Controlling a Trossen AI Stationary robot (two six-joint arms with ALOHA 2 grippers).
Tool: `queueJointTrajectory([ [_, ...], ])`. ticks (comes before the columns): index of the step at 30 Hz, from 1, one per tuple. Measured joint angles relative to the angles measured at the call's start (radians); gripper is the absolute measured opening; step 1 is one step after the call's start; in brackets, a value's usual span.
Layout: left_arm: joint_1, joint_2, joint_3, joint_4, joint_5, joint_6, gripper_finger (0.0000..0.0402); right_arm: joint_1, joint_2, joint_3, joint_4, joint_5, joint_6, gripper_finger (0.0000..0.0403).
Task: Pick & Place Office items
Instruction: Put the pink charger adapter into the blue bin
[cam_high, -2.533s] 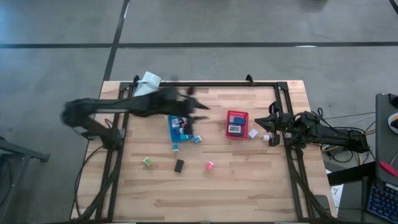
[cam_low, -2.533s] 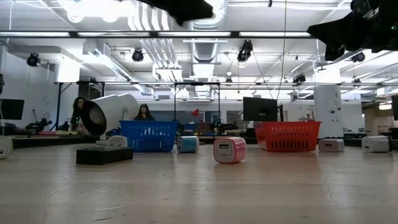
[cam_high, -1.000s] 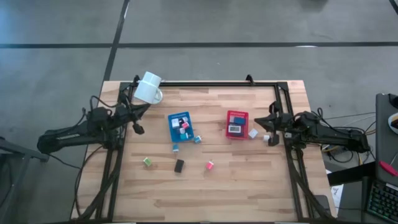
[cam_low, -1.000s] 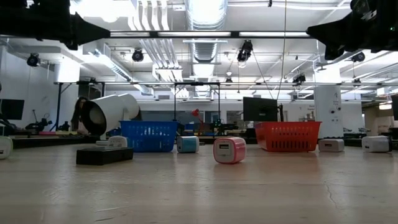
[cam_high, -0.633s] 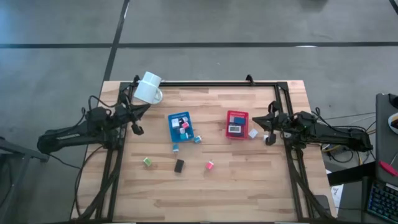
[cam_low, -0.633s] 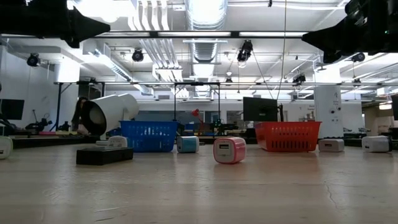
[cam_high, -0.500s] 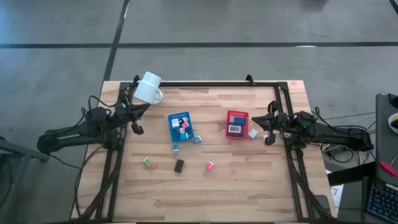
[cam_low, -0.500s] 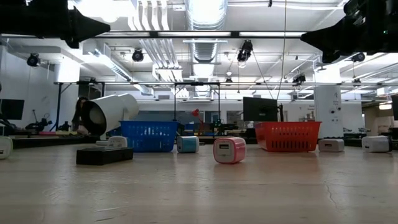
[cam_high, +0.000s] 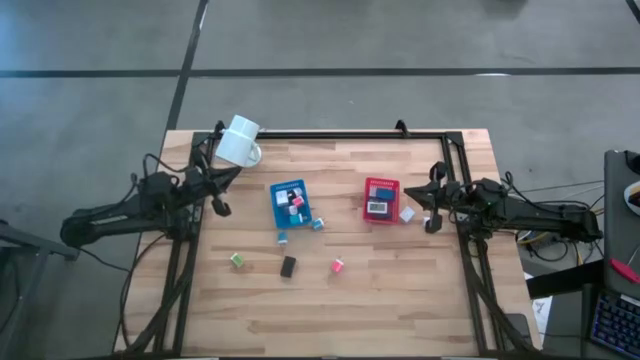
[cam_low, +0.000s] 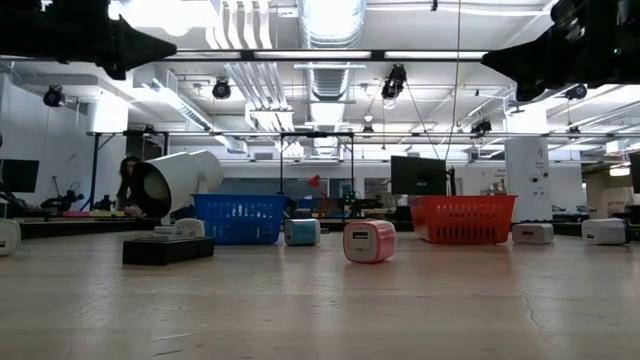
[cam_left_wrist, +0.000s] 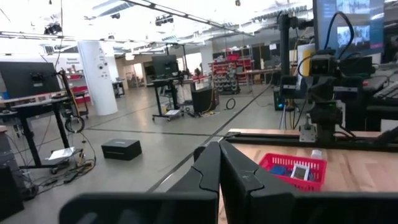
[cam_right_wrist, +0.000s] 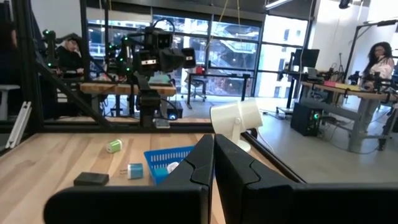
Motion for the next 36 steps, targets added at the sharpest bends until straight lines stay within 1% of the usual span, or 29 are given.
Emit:
queueJointTrajectory([
  [6,0.000,-0.043,0.021,-0.084,-0.034,0.003,0.0005,0.000,0.001,0.000,-0.001,0.000,0.003,0.0008],
  [9,0.000,-0.056,0.019,-0.088,-0.034,0.019,0.0003,0.000,0.001,0.000,-0.002,0.000,0.004,0.0008],
  [16,0.000,-0.056,0.019,-0.091,-0.033,0.014,0.0010,0.000,0.001,0.000,0.003,0.000,0.005,0.0008],
  [24,0.000,-0.056,0.019,-0.090,-0.033,0.002,0.0006,0.000,0.001,0.000,0.015,0.000,0.017,0.0008],
  [30,0.000,-0.056,0.019,-0.089,-0.033,-0.004,0.0012,0.000,0.001,0.000,0.015,0.000,0.017,0.0008],
  [32,0.000,-0.056,0.019,-0.094,-0.021,-0.008,0.0012,0.000,0.001,0.000,0.015,0.000,0.017,0.0008],
  [36,0.000,-0.044,0.018,-0.113,0.033,-0.003,0.0010,0.000,0.001,0.000,0.015,0.000,0.017,0.0008],
])
